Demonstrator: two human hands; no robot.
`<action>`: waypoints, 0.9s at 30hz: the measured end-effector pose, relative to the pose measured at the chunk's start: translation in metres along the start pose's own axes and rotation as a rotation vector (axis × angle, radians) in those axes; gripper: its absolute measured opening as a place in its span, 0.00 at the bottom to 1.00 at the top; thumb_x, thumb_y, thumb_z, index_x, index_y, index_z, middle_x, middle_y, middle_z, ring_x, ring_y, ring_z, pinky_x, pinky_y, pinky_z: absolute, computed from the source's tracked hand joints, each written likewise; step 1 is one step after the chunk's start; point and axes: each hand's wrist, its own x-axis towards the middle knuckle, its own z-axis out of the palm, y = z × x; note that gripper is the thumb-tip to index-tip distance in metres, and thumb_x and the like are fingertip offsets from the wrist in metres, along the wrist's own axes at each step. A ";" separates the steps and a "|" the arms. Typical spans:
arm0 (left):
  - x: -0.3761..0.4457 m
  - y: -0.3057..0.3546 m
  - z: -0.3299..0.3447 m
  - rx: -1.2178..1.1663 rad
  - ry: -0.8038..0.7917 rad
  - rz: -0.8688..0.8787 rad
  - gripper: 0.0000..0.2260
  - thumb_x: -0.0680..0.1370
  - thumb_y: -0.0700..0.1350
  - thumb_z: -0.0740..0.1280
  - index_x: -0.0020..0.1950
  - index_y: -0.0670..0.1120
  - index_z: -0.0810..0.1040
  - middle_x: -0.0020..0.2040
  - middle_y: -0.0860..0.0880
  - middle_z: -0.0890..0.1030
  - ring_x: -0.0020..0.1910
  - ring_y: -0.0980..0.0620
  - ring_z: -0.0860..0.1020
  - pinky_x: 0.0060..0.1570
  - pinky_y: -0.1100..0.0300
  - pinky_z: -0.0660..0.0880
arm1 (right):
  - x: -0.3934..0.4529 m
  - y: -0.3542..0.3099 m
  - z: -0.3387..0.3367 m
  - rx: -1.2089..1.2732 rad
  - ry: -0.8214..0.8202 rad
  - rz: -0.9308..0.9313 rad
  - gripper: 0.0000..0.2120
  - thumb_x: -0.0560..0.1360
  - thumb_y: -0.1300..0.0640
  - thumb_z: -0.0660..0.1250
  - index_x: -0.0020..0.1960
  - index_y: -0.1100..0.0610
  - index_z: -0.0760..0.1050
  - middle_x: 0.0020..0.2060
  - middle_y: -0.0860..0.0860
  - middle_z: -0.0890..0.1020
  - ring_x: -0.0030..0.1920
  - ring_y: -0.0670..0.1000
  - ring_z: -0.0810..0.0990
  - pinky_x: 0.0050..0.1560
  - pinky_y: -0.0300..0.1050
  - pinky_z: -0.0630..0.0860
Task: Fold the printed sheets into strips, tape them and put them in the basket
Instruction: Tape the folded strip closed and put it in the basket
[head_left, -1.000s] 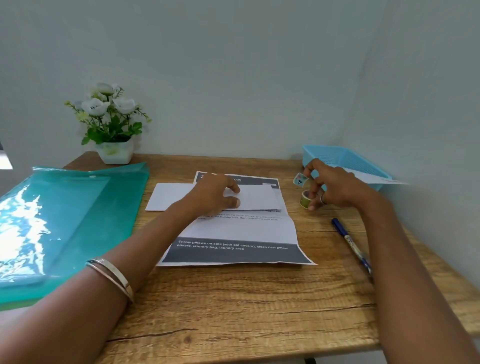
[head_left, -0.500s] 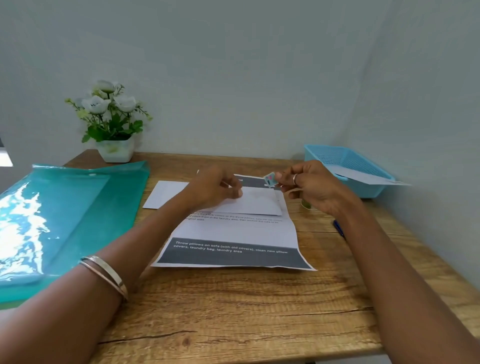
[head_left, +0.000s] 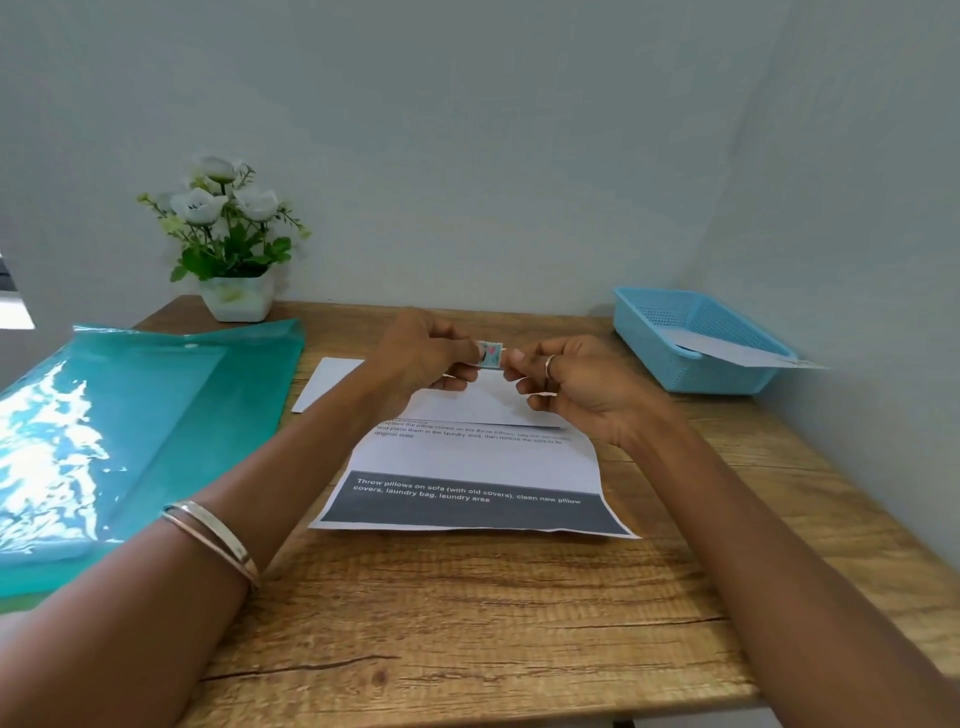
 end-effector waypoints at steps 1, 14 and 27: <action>0.001 -0.001 0.000 0.018 0.005 0.014 0.01 0.74 0.36 0.70 0.43 0.40 0.81 0.37 0.44 0.83 0.34 0.52 0.80 0.41 0.57 0.80 | -0.001 0.000 0.000 -0.021 -0.001 0.015 0.06 0.74 0.60 0.70 0.48 0.62 0.82 0.39 0.56 0.82 0.35 0.47 0.77 0.36 0.40 0.75; 0.003 -0.003 0.007 0.663 -0.048 0.449 0.17 0.76 0.36 0.66 0.65 0.43 0.75 0.35 0.49 0.80 0.33 0.59 0.76 0.45 0.60 0.76 | 0.000 -0.001 -0.001 -0.303 0.064 -0.265 0.11 0.69 0.73 0.71 0.46 0.61 0.78 0.32 0.53 0.84 0.32 0.45 0.81 0.37 0.38 0.75; 0.012 -0.013 0.019 0.711 -0.091 0.469 0.08 0.75 0.43 0.70 0.53 0.42 0.81 0.49 0.48 0.82 0.44 0.54 0.75 0.40 0.70 0.68 | 0.007 0.002 -0.032 -0.254 0.304 -0.172 0.07 0.69 0.69 0.72 0.41 0.59 0.80 0.34 0.52 0.85 0.37 0.50 0.82 0.41 0.44 0.78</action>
